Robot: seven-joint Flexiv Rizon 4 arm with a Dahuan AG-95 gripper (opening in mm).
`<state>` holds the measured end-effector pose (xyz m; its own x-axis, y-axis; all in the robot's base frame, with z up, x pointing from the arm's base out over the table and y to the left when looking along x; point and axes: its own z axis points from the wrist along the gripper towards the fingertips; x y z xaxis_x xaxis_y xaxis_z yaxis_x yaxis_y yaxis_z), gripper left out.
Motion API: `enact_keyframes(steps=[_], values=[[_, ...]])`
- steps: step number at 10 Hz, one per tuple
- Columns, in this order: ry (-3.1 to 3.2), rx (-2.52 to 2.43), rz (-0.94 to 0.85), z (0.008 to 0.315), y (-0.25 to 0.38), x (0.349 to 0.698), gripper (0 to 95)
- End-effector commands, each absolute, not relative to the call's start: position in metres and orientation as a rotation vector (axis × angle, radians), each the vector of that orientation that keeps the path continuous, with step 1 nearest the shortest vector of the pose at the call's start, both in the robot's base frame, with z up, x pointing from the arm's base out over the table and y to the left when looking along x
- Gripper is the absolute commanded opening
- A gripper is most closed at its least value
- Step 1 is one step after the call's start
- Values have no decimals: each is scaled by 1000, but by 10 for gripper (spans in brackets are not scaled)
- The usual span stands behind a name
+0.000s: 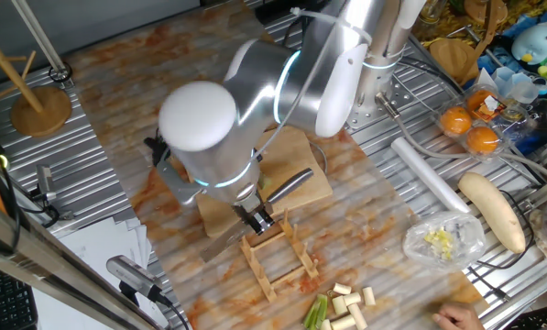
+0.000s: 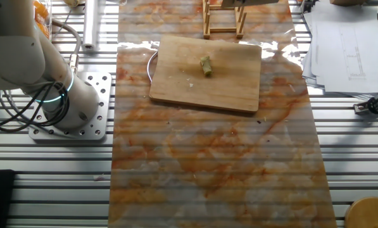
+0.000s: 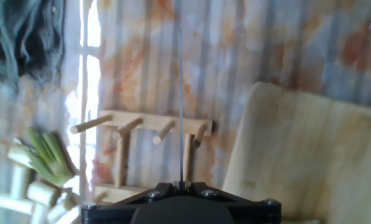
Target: Chop the scallions
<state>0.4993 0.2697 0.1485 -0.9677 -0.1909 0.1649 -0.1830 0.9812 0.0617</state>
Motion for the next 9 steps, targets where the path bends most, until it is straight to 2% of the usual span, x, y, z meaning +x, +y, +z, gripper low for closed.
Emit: enact_keyframes(steps=[1, 5, 9], values=[[-2958, 291, -67, 150, 270, 499, 0], [-3060, 21, -3, 150, 270, 499, 0], [-3099, 71, -35, 150, 270, 499, 0]])
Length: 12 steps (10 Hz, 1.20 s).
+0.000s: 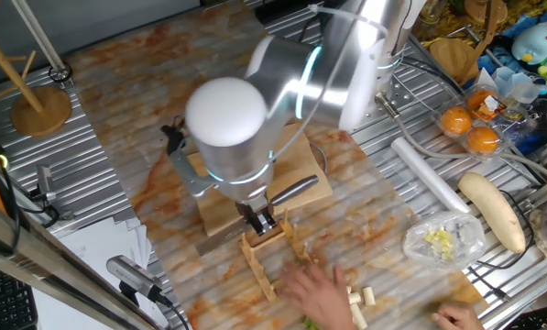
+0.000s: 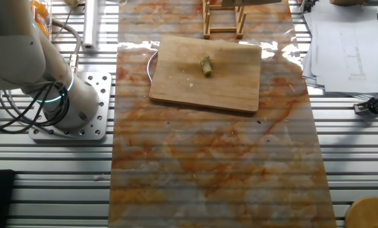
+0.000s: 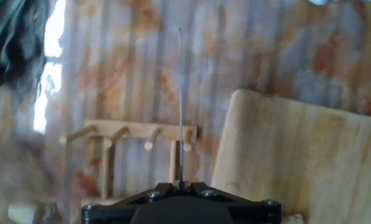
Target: Chop the scallions
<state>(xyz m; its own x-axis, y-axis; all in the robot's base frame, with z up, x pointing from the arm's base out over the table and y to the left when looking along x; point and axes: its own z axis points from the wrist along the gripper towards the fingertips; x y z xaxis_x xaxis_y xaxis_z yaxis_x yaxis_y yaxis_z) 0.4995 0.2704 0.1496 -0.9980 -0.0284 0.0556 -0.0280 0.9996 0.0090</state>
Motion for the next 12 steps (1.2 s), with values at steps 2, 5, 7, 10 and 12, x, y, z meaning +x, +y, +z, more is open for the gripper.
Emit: enact_keyframes(steps=[2, 5, 7, 10, 12], values=[[-3094, 132, -80, 150, 270, 499, 0], [-3057, 171, -80, 183, 194, 474, 0], [-3039, 134, -69, 178, 171, 455, 0], [-3036, 112, -47, 154, 158, 432, 0], [-3038, 110, -41, 154, 158, 432, 0]])
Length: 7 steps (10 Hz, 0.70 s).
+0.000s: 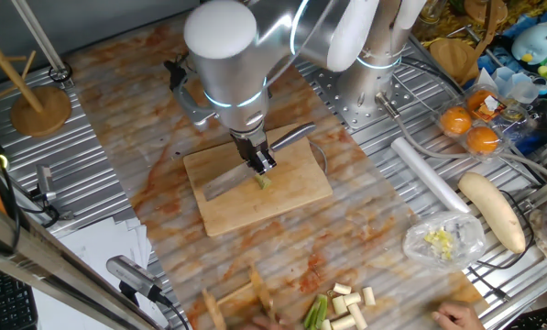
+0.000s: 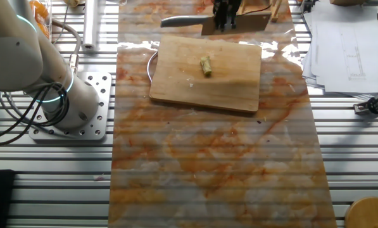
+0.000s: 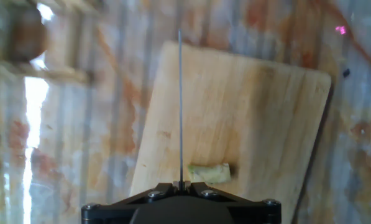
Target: Chop the scallions
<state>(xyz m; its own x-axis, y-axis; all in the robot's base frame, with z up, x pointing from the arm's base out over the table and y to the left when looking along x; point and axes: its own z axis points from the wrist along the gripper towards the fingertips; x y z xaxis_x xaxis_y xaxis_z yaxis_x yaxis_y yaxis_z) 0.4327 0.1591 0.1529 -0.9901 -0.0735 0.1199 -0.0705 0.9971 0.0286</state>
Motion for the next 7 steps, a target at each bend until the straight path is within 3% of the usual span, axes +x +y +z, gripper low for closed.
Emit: enact_keyframes(steps=[1, 7], values=[[-3040, 110, -50, 154, 158, 432, 0], [-3002, -7, -46, 154, 158, 432, 0]])
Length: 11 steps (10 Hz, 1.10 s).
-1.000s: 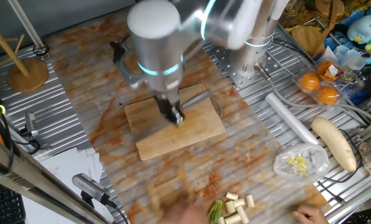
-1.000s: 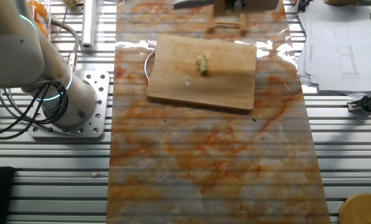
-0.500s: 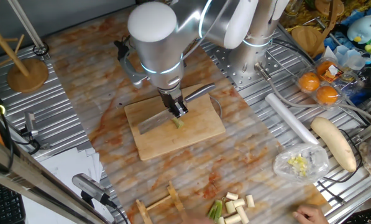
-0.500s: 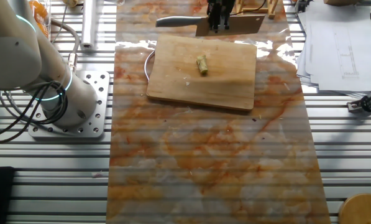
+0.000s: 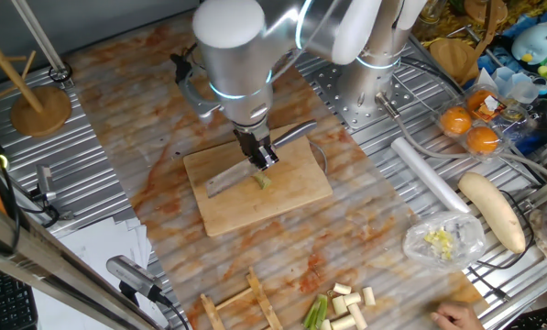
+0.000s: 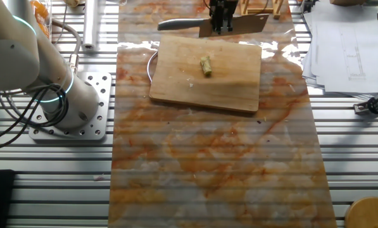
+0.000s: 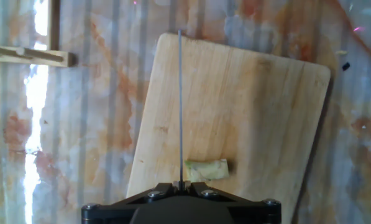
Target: Chop the scallions
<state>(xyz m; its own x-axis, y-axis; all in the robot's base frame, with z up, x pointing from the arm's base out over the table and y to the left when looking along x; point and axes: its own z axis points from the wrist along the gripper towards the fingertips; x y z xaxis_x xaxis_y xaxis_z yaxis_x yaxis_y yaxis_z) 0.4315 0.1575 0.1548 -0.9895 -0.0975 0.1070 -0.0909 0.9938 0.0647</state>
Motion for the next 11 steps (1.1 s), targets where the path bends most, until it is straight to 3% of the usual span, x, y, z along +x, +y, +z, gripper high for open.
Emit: enact_keyframes(steps=[1, 5, 11], values=[[-3002, -48, -45, 154, 158, 432, 0], [-3082, 88, -57, 152, 156, 429, 0], [-3127, 131, -59, 118, 145, 417, 0]])
